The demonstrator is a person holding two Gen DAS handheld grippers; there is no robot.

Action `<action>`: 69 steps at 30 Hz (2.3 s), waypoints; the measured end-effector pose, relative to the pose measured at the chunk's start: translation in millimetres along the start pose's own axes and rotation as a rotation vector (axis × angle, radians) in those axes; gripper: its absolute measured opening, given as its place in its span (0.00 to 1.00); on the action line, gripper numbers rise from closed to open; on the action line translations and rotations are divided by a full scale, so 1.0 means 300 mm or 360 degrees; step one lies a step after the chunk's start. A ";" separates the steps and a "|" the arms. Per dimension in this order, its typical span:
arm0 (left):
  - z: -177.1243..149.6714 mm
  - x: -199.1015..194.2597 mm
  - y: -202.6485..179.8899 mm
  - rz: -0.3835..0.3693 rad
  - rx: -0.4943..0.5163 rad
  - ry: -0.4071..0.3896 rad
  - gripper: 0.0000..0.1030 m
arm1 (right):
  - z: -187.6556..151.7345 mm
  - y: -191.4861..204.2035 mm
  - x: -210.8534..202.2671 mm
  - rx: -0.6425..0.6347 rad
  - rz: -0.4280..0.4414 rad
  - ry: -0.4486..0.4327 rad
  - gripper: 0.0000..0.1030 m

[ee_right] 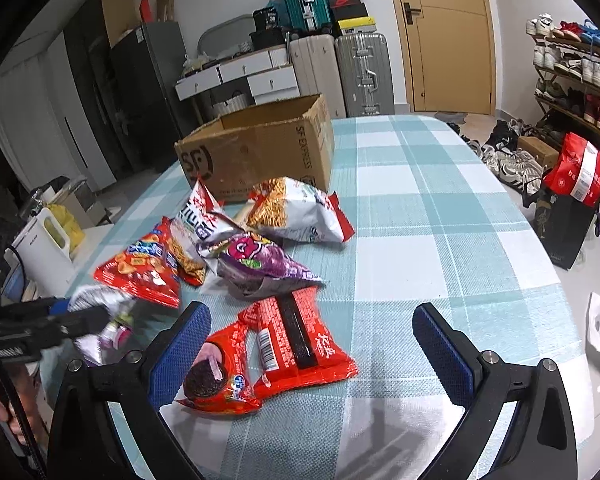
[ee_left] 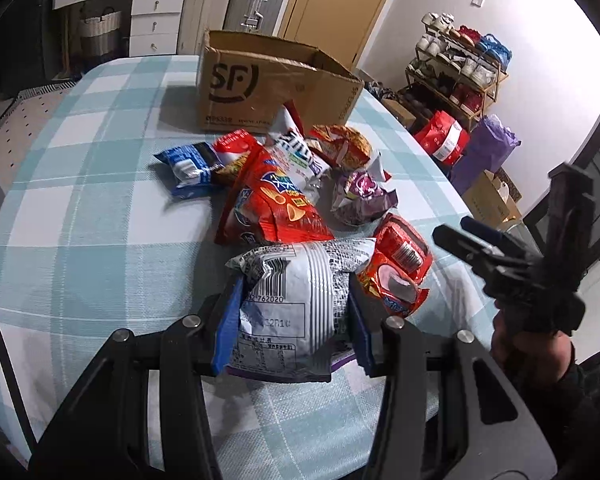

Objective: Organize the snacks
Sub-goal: 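Grasp the red wafer bag with black stripe with the right tool while the left holds the white bag, then carry both bags over the cardboard box and open both tools to drop them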

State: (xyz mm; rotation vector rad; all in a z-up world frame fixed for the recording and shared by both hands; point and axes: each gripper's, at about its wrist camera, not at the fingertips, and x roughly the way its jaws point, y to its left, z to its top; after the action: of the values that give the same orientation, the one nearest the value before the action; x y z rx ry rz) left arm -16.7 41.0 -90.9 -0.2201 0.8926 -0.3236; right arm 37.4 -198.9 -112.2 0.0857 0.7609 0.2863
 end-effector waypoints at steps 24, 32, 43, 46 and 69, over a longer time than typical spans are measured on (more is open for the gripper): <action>0.016 -0.213 0.073 0.0058 -0.0059 -0.0123 0.43 | -0.024 0.007 0.151 -0.0078 -0.0010 0.0185 0.99; 0.021 -0.210 0.073 0.0062 -0.0063 -0.0114 0.43 | -0.034 0.012 0.189 -0.0109 -0.0016 0.0247 0.71; 0.050 -0.181 0.076 0.0073 -0.0069 -0.0106 0.43 | -0.041 0.038 0.189 -0.0197 0.0060 0.0231 0.42; 0.061 -0.171 0.075 0.0077 -0.0067 -0.0105 0.43 | -0.034 0.033 0.174 -0.0184 0.0077 0.0202 0.42; 0.256 -0.079 0.010 0.0073 0.0036 -0.0151 0.43 | 0.156 0.081 -0.003 -0.0124 0.0245 -0.0036 0.42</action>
State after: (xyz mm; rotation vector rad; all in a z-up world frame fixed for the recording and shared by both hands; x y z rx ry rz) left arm 30.8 56.7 -27.9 -0.1920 0.7988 -0.2783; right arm 63.6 -174.6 -73.5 0.0742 0.7209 0.4603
